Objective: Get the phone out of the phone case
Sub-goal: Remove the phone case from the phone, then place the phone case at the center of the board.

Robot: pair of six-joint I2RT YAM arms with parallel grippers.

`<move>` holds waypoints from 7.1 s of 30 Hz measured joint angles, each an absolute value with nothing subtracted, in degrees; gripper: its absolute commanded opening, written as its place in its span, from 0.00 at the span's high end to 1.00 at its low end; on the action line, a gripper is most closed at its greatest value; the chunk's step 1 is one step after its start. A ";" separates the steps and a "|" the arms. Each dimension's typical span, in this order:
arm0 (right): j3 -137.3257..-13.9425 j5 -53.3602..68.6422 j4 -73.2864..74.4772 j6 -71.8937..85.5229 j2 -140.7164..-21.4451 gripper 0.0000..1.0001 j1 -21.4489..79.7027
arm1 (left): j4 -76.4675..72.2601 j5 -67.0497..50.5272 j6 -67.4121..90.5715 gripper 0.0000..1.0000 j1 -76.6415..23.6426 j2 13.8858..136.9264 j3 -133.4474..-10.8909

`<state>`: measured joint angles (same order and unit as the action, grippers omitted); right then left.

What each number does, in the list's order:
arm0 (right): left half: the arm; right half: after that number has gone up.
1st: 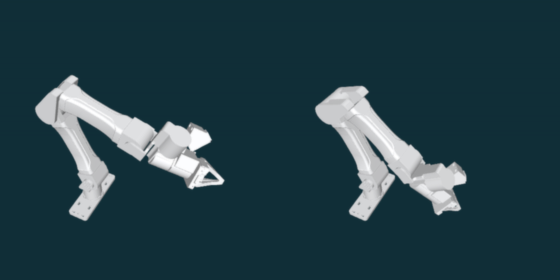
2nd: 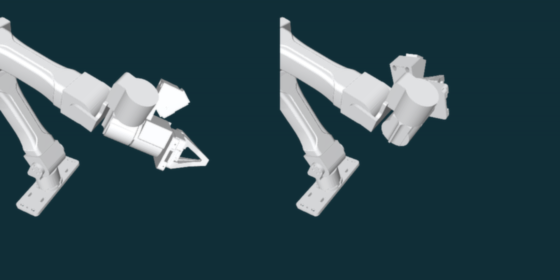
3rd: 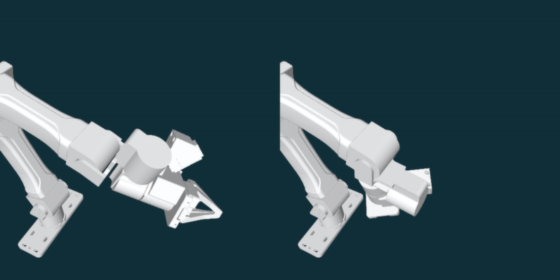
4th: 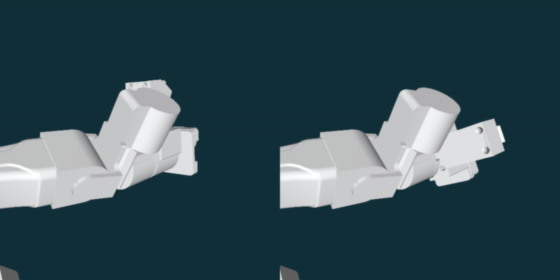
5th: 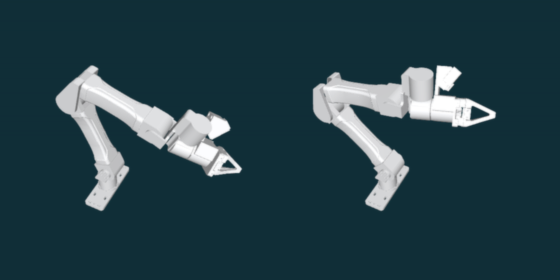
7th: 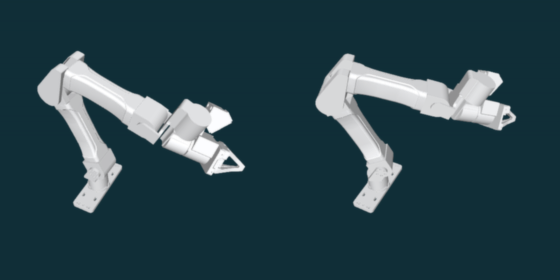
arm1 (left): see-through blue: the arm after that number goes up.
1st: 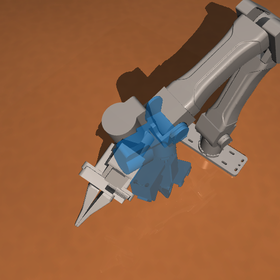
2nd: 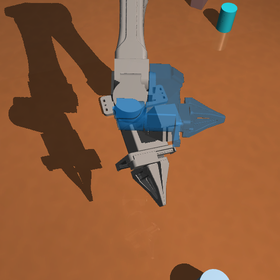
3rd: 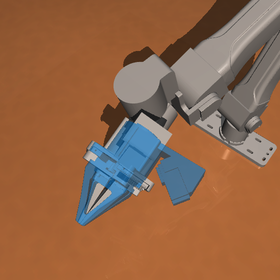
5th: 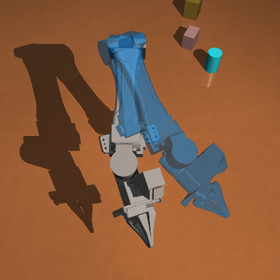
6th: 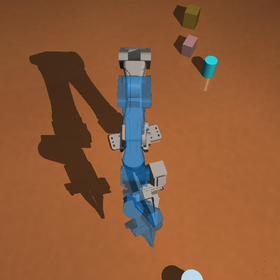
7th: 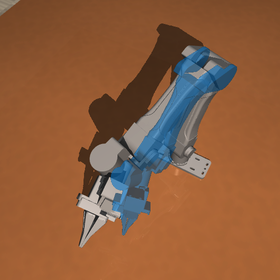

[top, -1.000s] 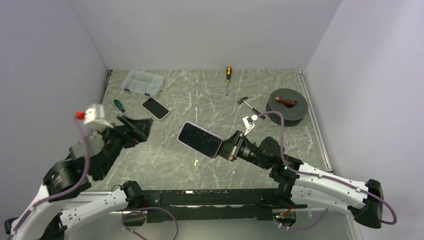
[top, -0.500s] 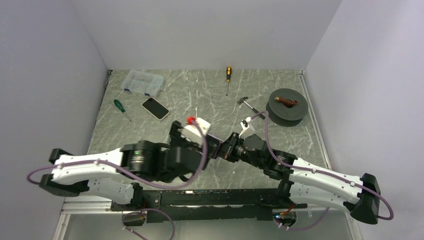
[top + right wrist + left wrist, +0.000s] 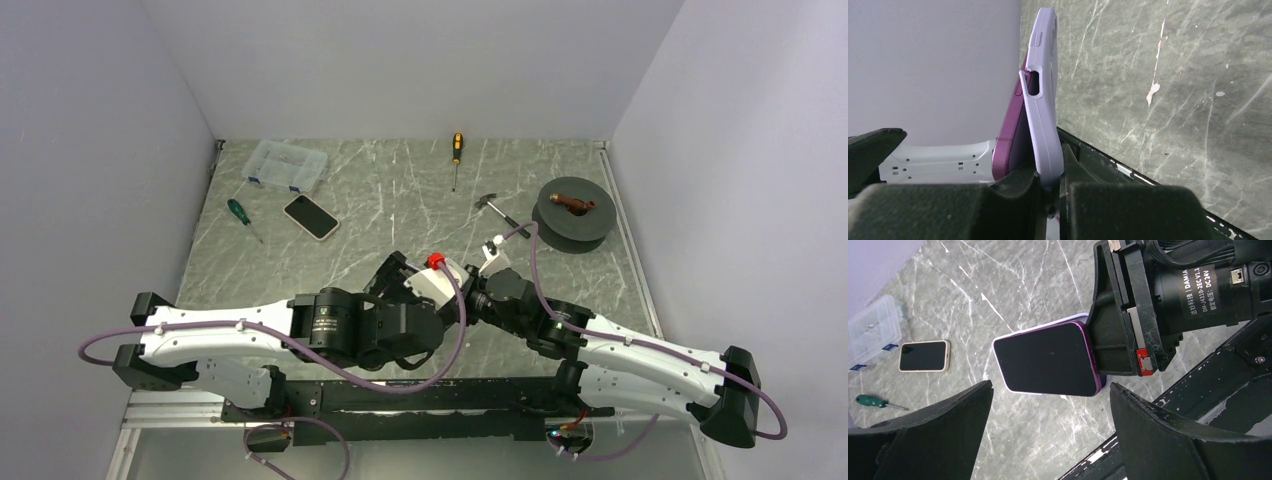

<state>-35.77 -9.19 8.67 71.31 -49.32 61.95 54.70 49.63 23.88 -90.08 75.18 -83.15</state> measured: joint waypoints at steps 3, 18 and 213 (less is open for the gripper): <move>-35.77 -9.19 9.02 71.77 -49.28 1.00 61.95 | 54.50 47.27 23.49 0.09 -89.17 75.50 -83.05; -35.77 -9.56 9.54 72.71 -48.62 1.00 61.95 | 56.97 43.13 25.15 0.25 -87.59 80.90 -82.94; -32.03 34.04 21.67 67.72 -33.26 0.12 12.51 | -7.94 56.05 -33.80 1.00 -105.69 48.62 -28.49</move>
<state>-32.03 34.04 21.67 67.72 -33.26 12.51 -7.94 56.05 -33.80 -105.69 48.62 -28.49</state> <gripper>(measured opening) 0.883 0.047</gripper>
